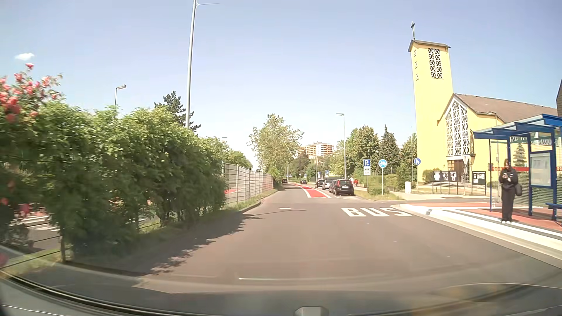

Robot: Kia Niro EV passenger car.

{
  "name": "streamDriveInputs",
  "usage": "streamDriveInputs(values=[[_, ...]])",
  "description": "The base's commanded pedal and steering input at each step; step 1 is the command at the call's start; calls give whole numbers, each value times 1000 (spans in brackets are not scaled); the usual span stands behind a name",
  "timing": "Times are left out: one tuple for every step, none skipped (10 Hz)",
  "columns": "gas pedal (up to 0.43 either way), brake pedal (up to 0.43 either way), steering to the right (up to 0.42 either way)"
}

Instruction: Follow the waypoints while adhering to traffic rules and regulations

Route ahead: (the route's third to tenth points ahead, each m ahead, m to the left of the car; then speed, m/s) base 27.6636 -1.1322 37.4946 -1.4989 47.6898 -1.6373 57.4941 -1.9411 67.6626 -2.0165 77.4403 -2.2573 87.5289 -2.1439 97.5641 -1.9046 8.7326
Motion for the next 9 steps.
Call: streamDriveInputs(values=[[118,0,12],[118,0,12],[118,0,12],[118,0,12],[118,0,11],[118,0,11],[118,0,11],[118,0,9],[118,0,8]])
